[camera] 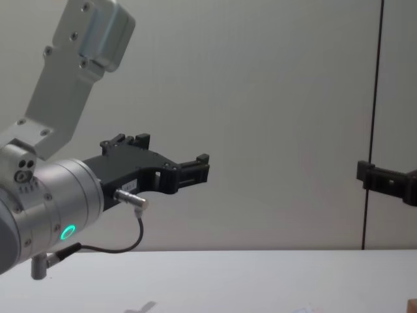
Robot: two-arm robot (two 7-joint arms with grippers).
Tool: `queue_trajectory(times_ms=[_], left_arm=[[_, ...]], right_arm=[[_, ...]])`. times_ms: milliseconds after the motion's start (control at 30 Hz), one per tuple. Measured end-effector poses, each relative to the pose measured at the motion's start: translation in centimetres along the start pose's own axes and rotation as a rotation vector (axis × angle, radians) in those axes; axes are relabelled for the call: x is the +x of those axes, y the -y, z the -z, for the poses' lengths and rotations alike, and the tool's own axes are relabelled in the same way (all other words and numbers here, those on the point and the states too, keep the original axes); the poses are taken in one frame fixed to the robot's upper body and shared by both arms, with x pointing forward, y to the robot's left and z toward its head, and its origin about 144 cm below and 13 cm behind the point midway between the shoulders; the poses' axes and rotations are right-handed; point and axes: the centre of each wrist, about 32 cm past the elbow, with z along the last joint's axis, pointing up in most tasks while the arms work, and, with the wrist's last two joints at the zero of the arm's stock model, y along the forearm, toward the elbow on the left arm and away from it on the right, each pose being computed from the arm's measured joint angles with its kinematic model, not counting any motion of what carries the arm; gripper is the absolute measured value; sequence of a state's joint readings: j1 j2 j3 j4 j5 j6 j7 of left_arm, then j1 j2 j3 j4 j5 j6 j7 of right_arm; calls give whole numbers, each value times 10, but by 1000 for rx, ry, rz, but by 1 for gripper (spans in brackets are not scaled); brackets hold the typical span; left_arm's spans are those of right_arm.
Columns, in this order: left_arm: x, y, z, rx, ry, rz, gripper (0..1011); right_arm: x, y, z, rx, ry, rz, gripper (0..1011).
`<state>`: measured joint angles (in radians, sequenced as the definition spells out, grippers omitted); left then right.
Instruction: Use the one hand to pick up the stamp and affix it onto the A4 paper.
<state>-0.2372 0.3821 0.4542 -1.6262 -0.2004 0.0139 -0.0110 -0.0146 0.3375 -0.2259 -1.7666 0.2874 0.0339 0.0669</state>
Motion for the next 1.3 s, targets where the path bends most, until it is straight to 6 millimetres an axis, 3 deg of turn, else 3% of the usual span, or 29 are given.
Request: queue_trajectory(times_ms=[1300], left_arm=[[0,0,0,0,0,0,1001]], right_arm=[[0,-2,-2,-36,-6,31,1001]])
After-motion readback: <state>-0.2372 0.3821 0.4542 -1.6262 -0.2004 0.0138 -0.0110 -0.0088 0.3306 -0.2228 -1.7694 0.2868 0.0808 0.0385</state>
